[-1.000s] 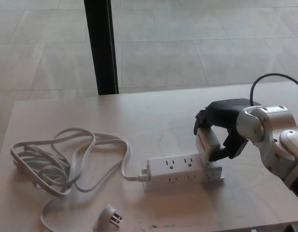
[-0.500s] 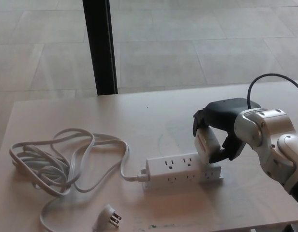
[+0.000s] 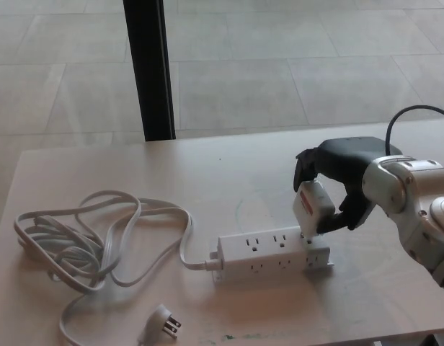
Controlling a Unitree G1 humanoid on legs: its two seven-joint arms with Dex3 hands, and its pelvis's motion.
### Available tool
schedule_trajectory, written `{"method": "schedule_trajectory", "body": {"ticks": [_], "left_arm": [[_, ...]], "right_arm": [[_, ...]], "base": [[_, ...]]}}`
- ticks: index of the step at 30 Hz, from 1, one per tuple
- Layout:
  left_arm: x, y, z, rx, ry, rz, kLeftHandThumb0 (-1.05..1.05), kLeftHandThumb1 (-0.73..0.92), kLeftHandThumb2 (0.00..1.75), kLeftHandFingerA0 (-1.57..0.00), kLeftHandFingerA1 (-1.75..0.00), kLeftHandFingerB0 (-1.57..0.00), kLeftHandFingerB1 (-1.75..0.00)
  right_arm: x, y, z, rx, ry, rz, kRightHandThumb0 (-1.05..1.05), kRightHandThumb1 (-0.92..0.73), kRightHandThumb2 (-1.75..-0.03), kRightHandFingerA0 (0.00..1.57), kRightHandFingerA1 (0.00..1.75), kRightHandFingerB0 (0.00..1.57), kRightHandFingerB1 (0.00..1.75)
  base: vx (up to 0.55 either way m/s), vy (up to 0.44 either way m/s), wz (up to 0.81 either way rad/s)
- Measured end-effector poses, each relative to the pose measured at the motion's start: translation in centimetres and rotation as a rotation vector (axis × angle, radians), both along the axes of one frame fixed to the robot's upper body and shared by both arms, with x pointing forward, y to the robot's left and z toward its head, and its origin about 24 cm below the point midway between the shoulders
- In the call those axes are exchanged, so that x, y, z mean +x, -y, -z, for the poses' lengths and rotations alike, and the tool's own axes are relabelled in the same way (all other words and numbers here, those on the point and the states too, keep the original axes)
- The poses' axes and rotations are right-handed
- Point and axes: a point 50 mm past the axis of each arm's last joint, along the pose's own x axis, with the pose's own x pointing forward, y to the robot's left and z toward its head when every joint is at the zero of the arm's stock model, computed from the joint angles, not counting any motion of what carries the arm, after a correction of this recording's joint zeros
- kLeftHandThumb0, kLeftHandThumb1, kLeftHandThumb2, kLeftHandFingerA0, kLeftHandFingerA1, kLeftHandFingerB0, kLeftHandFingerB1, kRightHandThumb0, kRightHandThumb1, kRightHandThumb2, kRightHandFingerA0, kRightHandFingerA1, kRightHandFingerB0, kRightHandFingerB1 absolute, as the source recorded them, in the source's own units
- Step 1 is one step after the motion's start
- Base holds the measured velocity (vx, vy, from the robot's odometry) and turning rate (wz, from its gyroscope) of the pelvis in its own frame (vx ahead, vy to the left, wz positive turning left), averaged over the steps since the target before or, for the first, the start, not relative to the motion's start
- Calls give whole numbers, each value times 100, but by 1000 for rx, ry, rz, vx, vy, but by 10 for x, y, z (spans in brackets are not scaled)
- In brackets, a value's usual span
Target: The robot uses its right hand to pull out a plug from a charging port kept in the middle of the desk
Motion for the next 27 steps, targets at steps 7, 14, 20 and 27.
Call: {"method": "schedule_trajectory", "body": {"ticks": [7,14,20,27], "left_arm": [[-2,-1,0,0,-4,1,-69,91,68,-72,-54,-60,-44],[-3,-1,0,0,-6,1,-69,91,67,-72,-57,-61,-47],[-3,-2,-1,-2,0,-9,-69,90,67,-73,-57,-63,-47],[-3,-4,-2,0,8,-19,-69,90,67,-75,-56,-65,-47]], "right_arm": [[6,9,-22,60,92,20,-31,-44,-95,85,175,75,133],[9,20,-38,86,135,32,-28,-40,-102,89,175,82,152],[9,39,-43,56,154,57,-28,-48,-78,85,165,81,128],[3,68,-20,-153,101,72,-31,-55,-67,87,136,84,74]], "base": [[0,0,0],[0,0,0],[0,0,0],[0,0,0]]}}
